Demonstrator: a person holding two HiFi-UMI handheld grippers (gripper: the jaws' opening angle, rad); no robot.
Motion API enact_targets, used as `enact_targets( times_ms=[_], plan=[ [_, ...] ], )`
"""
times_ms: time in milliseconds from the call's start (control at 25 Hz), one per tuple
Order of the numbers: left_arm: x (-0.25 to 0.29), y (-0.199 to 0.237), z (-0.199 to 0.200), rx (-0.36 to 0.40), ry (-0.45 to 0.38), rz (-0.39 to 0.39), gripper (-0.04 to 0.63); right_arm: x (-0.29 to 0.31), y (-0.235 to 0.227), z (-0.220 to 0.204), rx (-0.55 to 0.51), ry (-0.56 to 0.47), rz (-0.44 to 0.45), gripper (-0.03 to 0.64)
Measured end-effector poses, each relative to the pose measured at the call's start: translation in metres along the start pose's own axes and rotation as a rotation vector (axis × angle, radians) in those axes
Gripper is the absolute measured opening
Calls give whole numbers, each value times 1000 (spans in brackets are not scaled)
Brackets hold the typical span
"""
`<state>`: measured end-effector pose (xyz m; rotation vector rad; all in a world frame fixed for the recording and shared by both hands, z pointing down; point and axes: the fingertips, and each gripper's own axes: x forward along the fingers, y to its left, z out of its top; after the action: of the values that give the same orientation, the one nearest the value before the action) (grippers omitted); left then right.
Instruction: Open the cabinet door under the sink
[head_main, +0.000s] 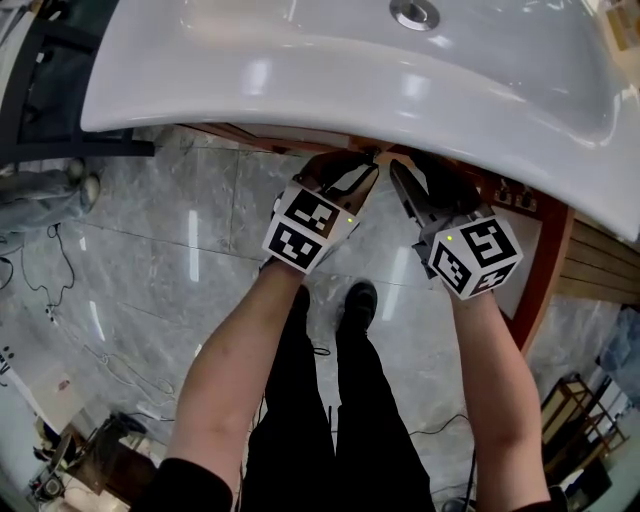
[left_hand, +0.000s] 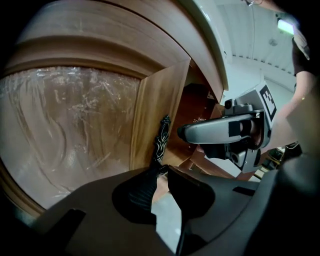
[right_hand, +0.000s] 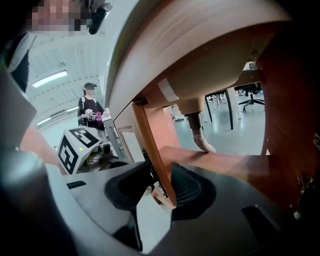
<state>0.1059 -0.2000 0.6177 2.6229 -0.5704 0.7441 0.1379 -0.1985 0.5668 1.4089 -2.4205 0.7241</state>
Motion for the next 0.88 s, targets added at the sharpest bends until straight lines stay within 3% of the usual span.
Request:
enact_targets(
  times_ms=[880],
  plan=[
    [0, 1, -4, 18, -14, -90, 71, 29, 14, -1, -153, 75, 262, 117]
  ],
)
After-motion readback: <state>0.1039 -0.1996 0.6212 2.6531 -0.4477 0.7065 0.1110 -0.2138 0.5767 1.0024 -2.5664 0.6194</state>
